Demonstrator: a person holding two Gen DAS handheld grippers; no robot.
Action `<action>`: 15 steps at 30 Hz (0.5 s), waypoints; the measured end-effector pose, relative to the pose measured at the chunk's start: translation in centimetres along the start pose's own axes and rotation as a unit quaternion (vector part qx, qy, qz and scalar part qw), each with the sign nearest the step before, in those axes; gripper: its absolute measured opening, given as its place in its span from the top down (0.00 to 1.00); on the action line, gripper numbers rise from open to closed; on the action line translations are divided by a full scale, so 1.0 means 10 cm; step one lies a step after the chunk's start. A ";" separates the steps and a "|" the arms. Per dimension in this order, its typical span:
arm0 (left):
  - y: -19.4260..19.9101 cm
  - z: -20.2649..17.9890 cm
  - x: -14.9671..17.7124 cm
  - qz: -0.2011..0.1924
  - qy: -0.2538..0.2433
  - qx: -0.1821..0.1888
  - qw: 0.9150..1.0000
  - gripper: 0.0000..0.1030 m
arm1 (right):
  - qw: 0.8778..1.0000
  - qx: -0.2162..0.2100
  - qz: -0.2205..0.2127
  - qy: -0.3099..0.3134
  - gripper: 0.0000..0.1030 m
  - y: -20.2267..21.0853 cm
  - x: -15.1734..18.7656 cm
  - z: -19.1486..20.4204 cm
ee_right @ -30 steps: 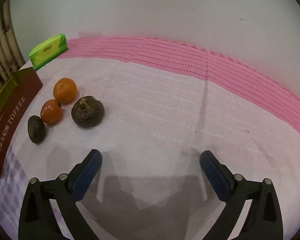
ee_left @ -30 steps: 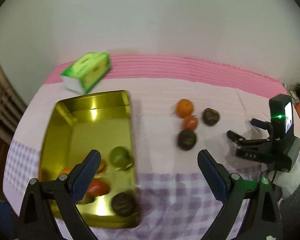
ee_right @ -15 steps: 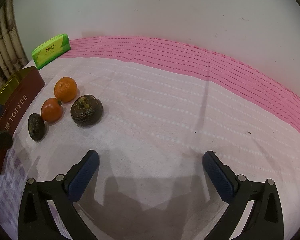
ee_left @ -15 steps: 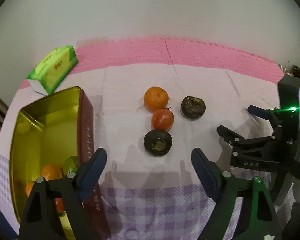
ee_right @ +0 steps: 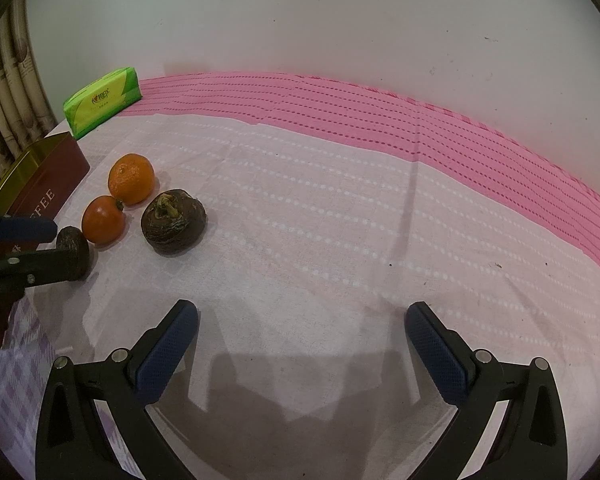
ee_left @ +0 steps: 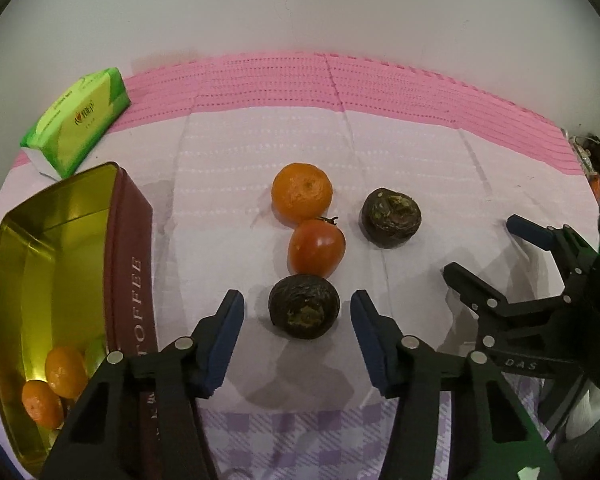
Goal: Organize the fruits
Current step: 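Grasp the small dark brown fruit with the left tool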
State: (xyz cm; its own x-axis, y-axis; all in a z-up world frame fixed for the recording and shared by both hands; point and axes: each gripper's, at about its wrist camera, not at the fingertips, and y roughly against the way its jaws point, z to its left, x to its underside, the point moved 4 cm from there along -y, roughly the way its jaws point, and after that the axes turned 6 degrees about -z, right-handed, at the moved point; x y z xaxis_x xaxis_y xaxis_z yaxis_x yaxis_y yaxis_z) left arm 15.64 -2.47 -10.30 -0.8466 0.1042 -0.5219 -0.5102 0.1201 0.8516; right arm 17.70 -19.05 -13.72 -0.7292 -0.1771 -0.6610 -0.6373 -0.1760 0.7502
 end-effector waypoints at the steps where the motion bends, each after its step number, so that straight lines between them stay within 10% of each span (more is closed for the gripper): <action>1: -0.01 -0.01 0.00 0.001 -0.002 0.001 1.000 0.50 | 1.000 0.000 0.000 0.000 0.00 0.00 0.00 0.00; 15: -0.03 -0.03 0.07 0.006 -0.007 -0.005 1.000 0.68 | 1.000 0.000 0.000 0.000 0.00 0.00 0.00 0.00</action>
State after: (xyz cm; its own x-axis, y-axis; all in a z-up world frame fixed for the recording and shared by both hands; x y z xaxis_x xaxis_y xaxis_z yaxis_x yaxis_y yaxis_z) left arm 15.20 -2.70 -10.91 -0.8507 0.1199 -0.5118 -0.5011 0.1088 0.8585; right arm 17.68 -19.07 -13.72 -0.7288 -0.1771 -0.6614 -0.6377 -0.1761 0.7498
